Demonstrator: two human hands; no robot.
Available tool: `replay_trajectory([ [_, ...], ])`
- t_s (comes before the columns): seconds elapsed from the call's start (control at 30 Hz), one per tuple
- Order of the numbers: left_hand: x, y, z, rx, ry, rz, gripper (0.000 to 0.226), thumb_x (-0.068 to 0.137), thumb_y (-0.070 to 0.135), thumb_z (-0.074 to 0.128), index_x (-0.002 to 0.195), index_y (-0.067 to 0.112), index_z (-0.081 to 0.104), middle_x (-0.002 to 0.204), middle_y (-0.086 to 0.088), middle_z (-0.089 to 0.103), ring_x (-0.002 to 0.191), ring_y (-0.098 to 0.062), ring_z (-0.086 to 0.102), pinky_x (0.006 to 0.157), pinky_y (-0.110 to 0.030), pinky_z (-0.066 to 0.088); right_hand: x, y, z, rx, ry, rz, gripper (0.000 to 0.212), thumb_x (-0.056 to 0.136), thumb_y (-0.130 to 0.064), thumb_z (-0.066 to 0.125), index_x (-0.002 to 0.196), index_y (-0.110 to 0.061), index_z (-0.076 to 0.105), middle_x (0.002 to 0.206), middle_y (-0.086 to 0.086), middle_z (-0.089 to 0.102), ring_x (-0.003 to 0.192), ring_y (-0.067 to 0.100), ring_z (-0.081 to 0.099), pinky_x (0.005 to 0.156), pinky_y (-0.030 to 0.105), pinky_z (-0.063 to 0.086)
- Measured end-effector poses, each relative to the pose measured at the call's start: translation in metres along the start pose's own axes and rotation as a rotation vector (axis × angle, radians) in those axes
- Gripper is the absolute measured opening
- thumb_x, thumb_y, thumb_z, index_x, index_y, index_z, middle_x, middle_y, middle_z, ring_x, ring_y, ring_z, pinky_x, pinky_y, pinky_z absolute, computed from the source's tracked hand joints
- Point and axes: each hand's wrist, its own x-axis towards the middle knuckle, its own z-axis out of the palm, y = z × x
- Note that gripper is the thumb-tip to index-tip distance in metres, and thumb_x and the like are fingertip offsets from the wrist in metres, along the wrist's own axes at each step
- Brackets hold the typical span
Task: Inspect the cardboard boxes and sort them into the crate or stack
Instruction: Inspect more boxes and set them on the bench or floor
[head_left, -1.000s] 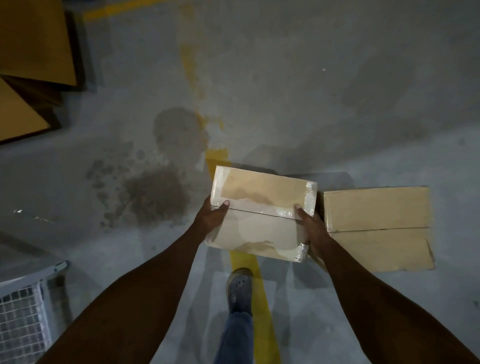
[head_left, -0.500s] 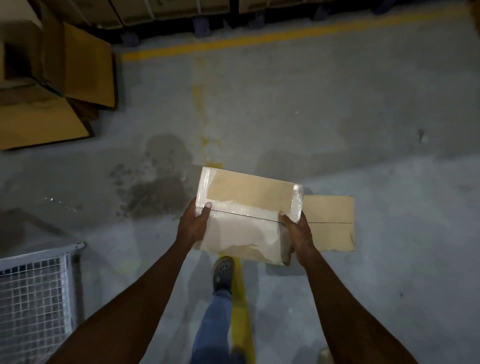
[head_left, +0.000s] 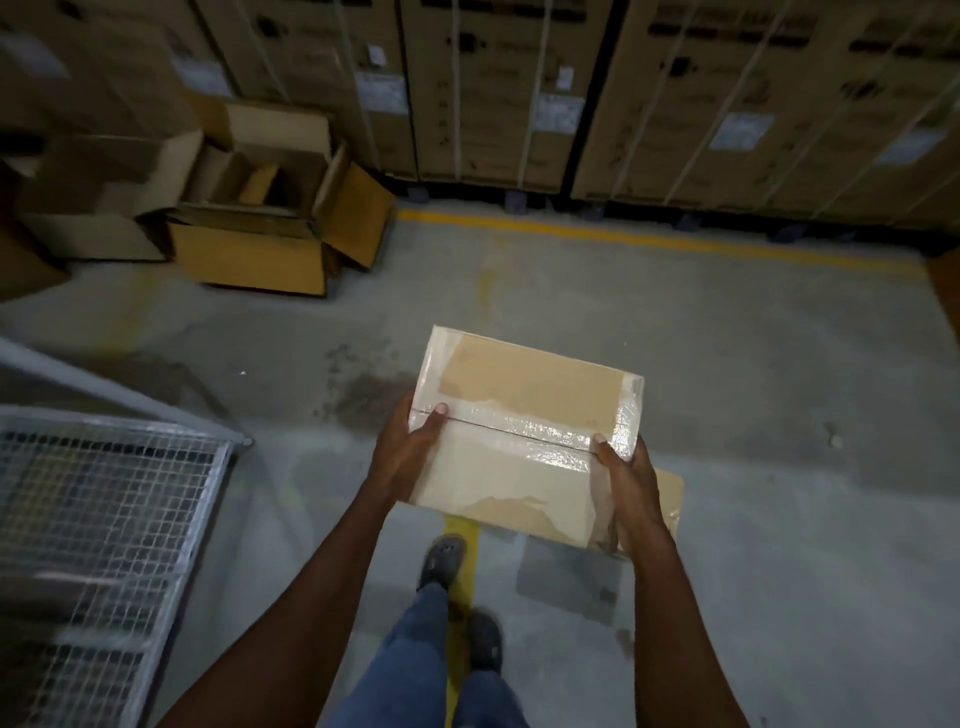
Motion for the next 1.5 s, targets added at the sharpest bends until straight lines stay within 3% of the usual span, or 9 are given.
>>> replay_trajectory([
  [0.1, -0.055, 0.006, -0.023, -0.047, 0.082, 0.002, 0.044, 0.094, 0.056, 0.066, 0.133, 0.036, 0.058, 0.118, 0.017, 0.070, 0.106, -0.003, 0.065, 0.077, -0.022, 0.048, -0.037, -0.019, 0.000, -0.004, -0.091, -0.077, 0.035, 0.101, -0.021, 0.068, 0.135, -0.021, 0.061, 0.113, -0.012, 0.073, 0.093, -0.008, 0.069, 0.070, 0.005, 0.049],
  [0.3, -0.163, -0.007, -0.079, -0.182, 0.338, 0.027, 0.061, 0.083, 0.067, 0.066, 0.136, 0.039, 0.055, 0.124, 0.018, 0.068, 0.112, -0.003, 0.063, 0.097, -0.033, 0.050, -0.103, -0.050, 0.027, -0.074, -0.320, -0.194, 0.037, 0.100, -0.026, 0.070, 0.136, -0.030, 0.061, 0.119, -0.009, 0.075, 0.110, 0.015, 0.072, 0.098, 0.036, 0.055],
  [0.57, -0.304, -0.059, -0.180, -0.308, 0.778, -0.019, 0.047, 0.089, 0.059, 0.070, 0.129, 0.036, 0.061, 0.117, 0.014, 0.070, 0.107, -0.010, 0.067, 0.086, -0.034, 0.052, -0.209, -0.060, 0.142, -0.233, -0.729, -0.288, 0.035, 0.102, -0.024, 0.066, 0.136, -0.028, 0.060, 0.114, -0.007, 0.074, 0.094, 0.006, 0.071, 0.066, 0.018, 0.054],
  [0.8, -0.422, -0.119, -0.270, -0.398, 1.062, -0.055, 0.064, 0.076, 0.072, 0.070, 0.128, 0.037, 0.063, 0.117, 0.008, 0.074, 0.101, -0.013, 0.072, 0.090, -0.043, 0.060, -0.325, -0.032, 0.256, -0.382, -0.992, -0.332, 0.034, 0.098, -0.032, 0.070, 0.131, -0.036, 0.062, 0.118, -0.005, 0.074, 0.100, 0.019, 0.072, 0.090, 0.046, 0.060],
  [0.93, -0.488, -0.158, -0.324, -0.441, 1.192, -0.078, 0.052, 0.086, 0.060, 0.071, 0.130, 0.034, 0.062, 0.118, 0.006, 0.073, 0.104, -0.015, 0.071, 0.088, -0.040, 0.058, -0.409, -0.001, 0.316, -0.432, -1.108, -0.373, 0.042, 0.097, -0.034, 0.070, 0.138, -0.036, 0.059, 0.117, -0.011, 0.073, 0.104, 0.018, 0.071, 0.095, 0.049, 0.059],
  [1.1, -0.553, -0.217, -0.409, -0.469, 1.291, -0.094, 0.074, 0.074, 0.076, 0.073, 0.137, 0.041, 0.056, 0.129, 0.006, 0.069, 0.116, -0.020, 0.068, 0.098, -0.052, 0.055, -0.507, 0.036, 0.387, -0.459, -1.209, -0.418, 0.044, 0.099, -0.028, 0.069, 0.140, -0.032, 0.057, 0.117, -0.011, 0.071, 0.106, 0.015, 0.068, 0.094, 0.041, 0.057],
  [1.27, -0.592, -0.244, -0.471, -0.482, 1.367, -0.066, 0.081, 0.076, 0.073, 0.071, 0.146, 0.042, 0.046, 0.145, 0.006, 0.058, 0.128, -0.023, 0.058, 0.105, -0.056, 0.049, -0.584, 0.049, 0.446, -0.471, -1.286, -0.490, 0.038, 0.103, -0.026, 0.064, 0.138, -0.035, 0.052, 0.112, -0.012, 0.067, 0.096, 0.001, 0.061, 0.072, 0.026, 0.049],
  [1.33, -0.598, -0.247, -0.494, -0.518, 1.378, -0.062, 0.083, 0.077, 0.070, 0.073, 0.149, 0.041, 0.043, 0.146, 0.005, 0.056, 0.128, -0.024, 0.057, 0.105, -0.056, 0.049, -0.603, 0.049, 0.471, -0.498, -1.303, -0.526, 0.038, 0.102, -0.027, 0.063, 0.139, -0.033, 0.054, 0.112, -0.012, 0.066, 0.096, 0.000, 0.061, 0.078, 0.030, 0.049],
  [1.5, -0.589, -0.250, -0.562, -0.626, 1.354, 0.000, 0.054, 0.089, 0.046, 0.075, 0.139, 0.037, 0.057, 0.125, 0.008, 0.071, 0.113, -0.020, 0.068, 0.098, -0.052, 0.055, -0.629, 0.039, 0.549, -0.562, -1.320, -0.534, 0.037, 0.100, -0.034, 0.065, 0.134, -0.030, 0.052, 0.118, -0.007, 0.067, 0.103, 0.012, 0.065, 0.093, 0.043, 0.056],
])
